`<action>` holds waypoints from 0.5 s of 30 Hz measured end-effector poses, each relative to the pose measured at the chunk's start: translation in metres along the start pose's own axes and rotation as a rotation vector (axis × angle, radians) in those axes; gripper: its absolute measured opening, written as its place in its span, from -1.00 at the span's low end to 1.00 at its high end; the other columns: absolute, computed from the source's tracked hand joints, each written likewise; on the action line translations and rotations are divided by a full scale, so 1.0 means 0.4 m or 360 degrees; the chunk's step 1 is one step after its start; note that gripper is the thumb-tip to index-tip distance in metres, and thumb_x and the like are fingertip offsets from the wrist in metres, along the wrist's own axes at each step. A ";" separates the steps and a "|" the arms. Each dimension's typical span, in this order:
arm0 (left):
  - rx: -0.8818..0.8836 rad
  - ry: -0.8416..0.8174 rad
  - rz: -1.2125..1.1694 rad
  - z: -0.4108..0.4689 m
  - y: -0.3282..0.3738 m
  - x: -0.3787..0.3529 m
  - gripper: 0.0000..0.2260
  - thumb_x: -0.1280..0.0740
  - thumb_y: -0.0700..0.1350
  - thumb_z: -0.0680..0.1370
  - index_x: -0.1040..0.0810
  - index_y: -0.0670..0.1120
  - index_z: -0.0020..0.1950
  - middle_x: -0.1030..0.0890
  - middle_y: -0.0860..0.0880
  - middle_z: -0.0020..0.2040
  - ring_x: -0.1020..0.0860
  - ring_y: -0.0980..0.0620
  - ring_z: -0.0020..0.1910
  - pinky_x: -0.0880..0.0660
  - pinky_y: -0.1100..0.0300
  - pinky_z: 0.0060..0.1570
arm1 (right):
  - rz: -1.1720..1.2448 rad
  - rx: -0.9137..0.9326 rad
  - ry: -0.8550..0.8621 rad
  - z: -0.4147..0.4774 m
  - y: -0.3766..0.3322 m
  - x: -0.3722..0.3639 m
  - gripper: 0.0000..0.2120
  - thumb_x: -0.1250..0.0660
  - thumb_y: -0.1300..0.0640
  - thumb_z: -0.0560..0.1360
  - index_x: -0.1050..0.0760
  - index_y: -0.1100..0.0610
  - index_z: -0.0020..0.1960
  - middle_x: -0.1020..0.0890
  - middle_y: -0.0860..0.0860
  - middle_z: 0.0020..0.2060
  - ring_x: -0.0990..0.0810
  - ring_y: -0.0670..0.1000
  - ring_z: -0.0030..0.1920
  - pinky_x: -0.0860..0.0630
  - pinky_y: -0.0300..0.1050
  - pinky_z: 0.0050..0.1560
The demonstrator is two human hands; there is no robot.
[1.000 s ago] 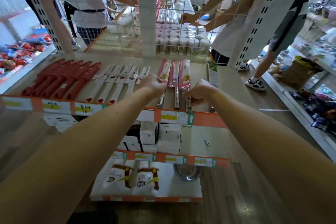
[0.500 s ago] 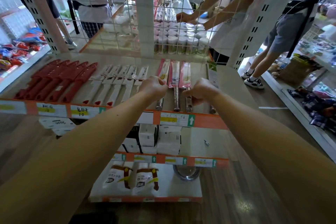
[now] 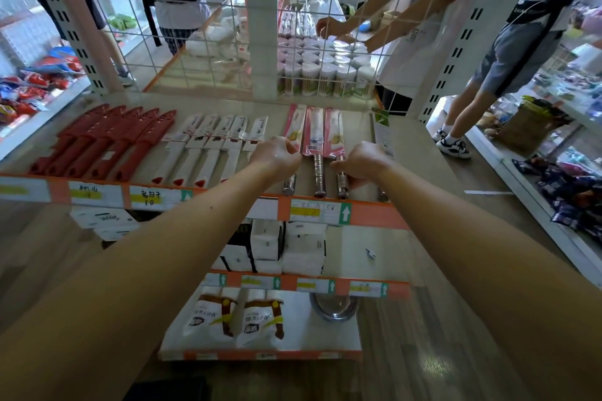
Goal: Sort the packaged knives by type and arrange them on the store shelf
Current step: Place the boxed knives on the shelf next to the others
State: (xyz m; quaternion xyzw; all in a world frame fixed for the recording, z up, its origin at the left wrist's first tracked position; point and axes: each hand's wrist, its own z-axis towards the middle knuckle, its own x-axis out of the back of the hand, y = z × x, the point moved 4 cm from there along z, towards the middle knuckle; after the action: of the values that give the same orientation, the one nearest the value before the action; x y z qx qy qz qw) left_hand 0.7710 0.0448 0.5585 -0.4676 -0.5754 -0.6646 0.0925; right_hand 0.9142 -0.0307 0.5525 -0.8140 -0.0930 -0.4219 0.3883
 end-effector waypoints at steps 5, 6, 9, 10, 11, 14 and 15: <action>0.0000 -0.0095 -0.0028 -0.016 0.002 -0.008 -0.72 -0.23 -0.12 0.58 -0.50 -0.09 0.28 -0.50 -0.05 0.33 -0.47 0.05 0.08 -0.39 0.27 -0.03 | -0.0096 -0.0081 -0.0041 -0.025 -0.007 -0.008 -0.73 -0.35 0.13 0.52 -0.34 0.17 -0.27 -0.49 0.06 -0.36 -0.50 -0.08 -0.43 -0.35 -0.40 -0.71; -0.0008 -0.0116 -0.0058 -0.020 0.002 -0.012 -0.72 -0.24 -0.12 0.58 -0.49 -0.10 0.28 -0.50 -0.07 0.32 -0.47 0.04 0.06 -0.43 0.25 0.01 | -0.0117 -0.0087 -0.0030 -0.031 -0.007 -0.011 -0.74 -0.34 0.12 0.52 -0.35 0.17 -0.26 -0.50 0.05 -0.34 -0.50 -0.08 -0.42 -0.33 -0.40 -0.72; -0.0018 -0.0136 -0.0054 -0.036 -0.001 -0.021 -0.74 -0.25 -0.11 0.58 -0.50 -0.12 0.25 -0.55 -0.09 0.24 -0.51 -0.05 0.15 -0.48 0.14 0.17 | -0.0116 -0.0114 -0.0011 -0.050 -0.005 -0.017 -0.78 -0.35 0.07 0.51 -0.37 0.16 -0.17 -0.54 0.07 -0.20 -0.52 -0.04 -0.34 -0.27 -0.41 -0.74; -0.0023 -0.0138 -0.0030 -0.041 -0.003 -0.021 -0.74 -0.24 -0.11 0.58 -0.50 -0.12 0.25 -0.55 -0.09 0.22 -0.50 -0.05 0.17 -0.46 0.14 0.16 | -0.0138 -0.0112 -0.0002 -0.056 -0.004 -0.019 -0.78 -0.35 0.04 0.51 -0.38 0.15 -0.13 -0.53 0.08 -0.14 -0.52 -0.02 -0.26 -0.32 -0.35 -0.68; -0.0028 -0.0135 -0.0017 -0.046 -0.006 -0.020 -0.73 -0.24 -0.11 0.58 -0.49 -0.12 0.26 -0.55 -0.09 0.22 -0.50 -0.05 0.18 -0.45 0.14 0.15 | -0.0159 -0.0104 0.0010 -0.063 -0.002 -0.020 -0.78 -0.35 0.02 0.51 -0.39 0.15 -0.09 -0.51 0.07 -0.10 -0.51 -0.02 -0.20 -0.33 -0.32 -0.60; -0.0037 -0.0127 -0.0019 -0.055 -0.017 -0.012 -0.74 -0.26 -0.11 0.57 -0.49 -0.12 0.25 -0.55 -0.10 0.20 -0.50 -0.05 0.16 -0.46 0.15 0.11 | -0.0135 -0.0049 0.0060 -0.085 0.002 -0.017 -0.73 -0.33 0.03 0.52 -0.50 0.19 0.11 -0.53 0.06 -0.06 -0.49 -0.04 -0.27 -0.36 -0.30 -0.45; -0.0043 -0.0131 -0.0018 -0.059 -0.020 -0.010 -0.74 -0.26 -0.11 0.57 -0.49 -0.12 0.25 -0.56 -0.10 0.19 -0.51 -0.05 0.15 -0.47 0.15 0.09 | -0.0125 -0.0025 0.0081 -0.093 0.004 -0.016 -0.70 -0.32 0.04 0.53 -0.51 0.20 0.18 -0.56 0.06 0.00 -0.52 -0.04 -0.25 -0.43 -0.30 -0.36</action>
State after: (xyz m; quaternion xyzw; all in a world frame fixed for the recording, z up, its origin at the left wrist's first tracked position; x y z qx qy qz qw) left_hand 0.7558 0.0256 0.5526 -0.4925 -0.5724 -0.6530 0.0585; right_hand 0.8880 -0.0570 0.5596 -0.8017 -0.1116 -0.4582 0.3672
